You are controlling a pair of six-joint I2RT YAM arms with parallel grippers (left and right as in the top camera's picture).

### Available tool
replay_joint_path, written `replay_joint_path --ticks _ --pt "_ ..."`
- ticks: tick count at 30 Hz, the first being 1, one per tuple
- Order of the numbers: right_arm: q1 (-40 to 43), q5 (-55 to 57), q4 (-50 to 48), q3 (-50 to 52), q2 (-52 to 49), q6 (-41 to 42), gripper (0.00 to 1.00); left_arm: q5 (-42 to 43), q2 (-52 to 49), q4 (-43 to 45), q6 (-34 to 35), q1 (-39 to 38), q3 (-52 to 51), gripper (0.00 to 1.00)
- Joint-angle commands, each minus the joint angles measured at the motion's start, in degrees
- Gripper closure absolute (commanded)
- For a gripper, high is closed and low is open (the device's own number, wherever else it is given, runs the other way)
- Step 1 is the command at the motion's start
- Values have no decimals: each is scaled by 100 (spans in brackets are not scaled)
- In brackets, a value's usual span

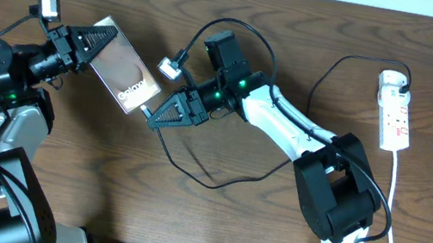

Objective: Plug charger to phone and switch on socket

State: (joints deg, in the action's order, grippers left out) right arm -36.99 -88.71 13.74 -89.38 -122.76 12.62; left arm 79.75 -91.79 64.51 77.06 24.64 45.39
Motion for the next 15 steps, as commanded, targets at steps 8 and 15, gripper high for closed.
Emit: replay_joint_path --ticks 8,15 --pt "-44 -83 -7 -39 22 20 99 168 81 59 -61 20 70 93" --pt "-44 -83 -7 -39 22 20 99 227 81 57 -232 20 70 93"
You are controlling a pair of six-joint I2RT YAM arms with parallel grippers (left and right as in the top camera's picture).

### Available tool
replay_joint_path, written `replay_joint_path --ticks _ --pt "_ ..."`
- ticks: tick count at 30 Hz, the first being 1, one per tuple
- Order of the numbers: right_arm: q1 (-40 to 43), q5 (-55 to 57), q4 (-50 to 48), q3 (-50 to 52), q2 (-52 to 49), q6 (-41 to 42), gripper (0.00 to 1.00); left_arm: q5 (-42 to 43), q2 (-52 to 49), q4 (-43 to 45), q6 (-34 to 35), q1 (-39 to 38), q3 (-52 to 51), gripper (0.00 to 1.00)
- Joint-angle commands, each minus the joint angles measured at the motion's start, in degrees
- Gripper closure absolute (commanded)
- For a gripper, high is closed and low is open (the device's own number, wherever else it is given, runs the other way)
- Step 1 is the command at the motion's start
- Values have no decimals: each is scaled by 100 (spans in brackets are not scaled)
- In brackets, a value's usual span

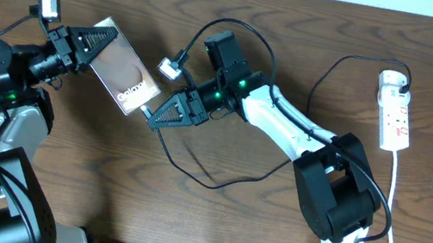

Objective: Plug charger to phone and switch on socket

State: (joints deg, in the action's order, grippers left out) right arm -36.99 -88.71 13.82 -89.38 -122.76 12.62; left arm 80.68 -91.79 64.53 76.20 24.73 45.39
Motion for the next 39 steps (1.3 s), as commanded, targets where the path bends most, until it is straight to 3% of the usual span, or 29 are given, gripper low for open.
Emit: replay_joint_path --ticks 1,39 --pt "-44 -83 -15 -39 24 20 99 131 81 55 -164 11 70 93" --pt "109 -81 -20 -39 22 0 99 247 81 57 13 -7 70 92"
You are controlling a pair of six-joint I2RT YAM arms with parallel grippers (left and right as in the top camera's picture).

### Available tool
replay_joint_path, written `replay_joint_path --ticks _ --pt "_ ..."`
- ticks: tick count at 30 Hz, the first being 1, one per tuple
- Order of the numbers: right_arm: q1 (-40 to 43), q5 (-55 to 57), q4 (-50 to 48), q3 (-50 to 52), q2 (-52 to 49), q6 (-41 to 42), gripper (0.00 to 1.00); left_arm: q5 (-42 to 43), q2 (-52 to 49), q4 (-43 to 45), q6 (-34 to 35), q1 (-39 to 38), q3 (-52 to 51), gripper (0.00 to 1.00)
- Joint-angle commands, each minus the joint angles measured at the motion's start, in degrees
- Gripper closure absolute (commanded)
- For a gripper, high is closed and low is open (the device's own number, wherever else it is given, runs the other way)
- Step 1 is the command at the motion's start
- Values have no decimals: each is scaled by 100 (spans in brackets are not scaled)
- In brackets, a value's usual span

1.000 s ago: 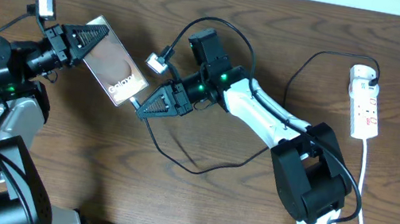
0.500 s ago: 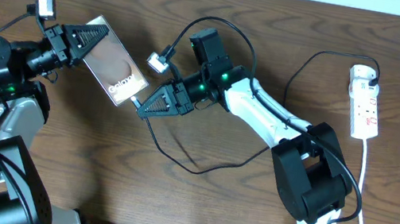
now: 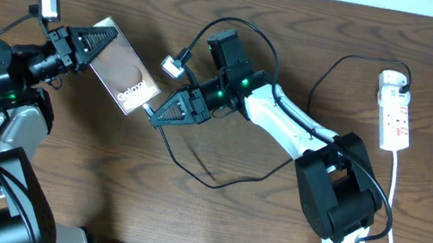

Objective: Plug charger to phone and switch on socket

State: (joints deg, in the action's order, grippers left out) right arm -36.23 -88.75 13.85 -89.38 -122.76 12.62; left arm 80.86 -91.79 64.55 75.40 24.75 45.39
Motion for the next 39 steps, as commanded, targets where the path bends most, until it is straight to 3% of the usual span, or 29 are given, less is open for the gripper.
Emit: replay_joint_path --ticks 1,15,23,39 --pt "24 -76 -22 -39 22 -2 99 229 81 55 94 -22 70 93" --pt "15 -74 -68 -39 24 57 99 229 81 55 -125 -223 70 93" --pt "20 -76 -758 -39 24 693 99 234 81 52 -125 -223 70 93" --pt "20 -74 -785 -39 24 688 99 166 81 48 -122 -223 70 93"
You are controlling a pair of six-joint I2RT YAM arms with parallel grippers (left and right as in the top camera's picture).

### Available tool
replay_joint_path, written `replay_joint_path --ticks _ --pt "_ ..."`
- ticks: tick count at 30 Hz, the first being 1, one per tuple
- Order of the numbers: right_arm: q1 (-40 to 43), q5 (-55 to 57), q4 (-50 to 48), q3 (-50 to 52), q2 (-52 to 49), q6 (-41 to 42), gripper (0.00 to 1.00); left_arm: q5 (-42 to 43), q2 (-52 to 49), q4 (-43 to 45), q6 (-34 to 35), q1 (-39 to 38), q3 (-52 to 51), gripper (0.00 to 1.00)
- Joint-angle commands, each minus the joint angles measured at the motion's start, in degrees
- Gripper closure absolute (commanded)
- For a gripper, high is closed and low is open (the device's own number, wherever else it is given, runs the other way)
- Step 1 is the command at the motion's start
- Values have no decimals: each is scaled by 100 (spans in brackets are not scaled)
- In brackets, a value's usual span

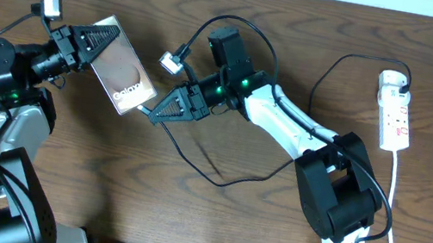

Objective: Plug charger to phone and switch on socket

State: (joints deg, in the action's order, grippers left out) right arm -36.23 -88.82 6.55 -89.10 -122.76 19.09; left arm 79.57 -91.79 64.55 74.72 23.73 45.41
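Note:
The phone [123, 77] lies face up on the table, its screen reading "Galaxy". My left gripper [106, 37] is shut on the phone's far left end. My right gripper [153, 112] is shut on the charger plug, which sits at the phone's near right end; whether the plug is in the port cannot be told. From there the black cable [216, 176] loops across the table to the white socket strip [397, 111] at the right.
The cable runs in a wide loop in front of the right arm and up behind it to the strip. A second white lead [394, 237] drops from the strip toward the table's front edge. A small camera module [171, 64] sticks out beside my right wrist.
The phone's right end and my right gripper with the plug have shifted slightly up and left. The left gripper holds the same end of the phone.
At every earlier moment my left gripper held the phone's left end and my right gripper held the plug against its right end. Only small shifts of the plug, phone and cable loop show between them and now.

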Motion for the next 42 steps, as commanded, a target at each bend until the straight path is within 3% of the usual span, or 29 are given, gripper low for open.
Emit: replay_joint_path --ticks 1,17,28,35,42 --pt "20 -68 -55 -68 24 42 99 240 81 48 -52 -120 68 93" --pt "282 9 -68 -68 24 173 99 -658 81 48 9 -120 66 93" --pt "387 17 -1178 -68 24 1126 99 -979 81 46 -39 -468 55 93" --pt "389 17 -1196 -68 24 1172 99 -1198 81 39 -57 -575 55 93" --pt "389 13 -1196 -68 24 1172 99 -1416 81 -623 -332 -378 55 93"
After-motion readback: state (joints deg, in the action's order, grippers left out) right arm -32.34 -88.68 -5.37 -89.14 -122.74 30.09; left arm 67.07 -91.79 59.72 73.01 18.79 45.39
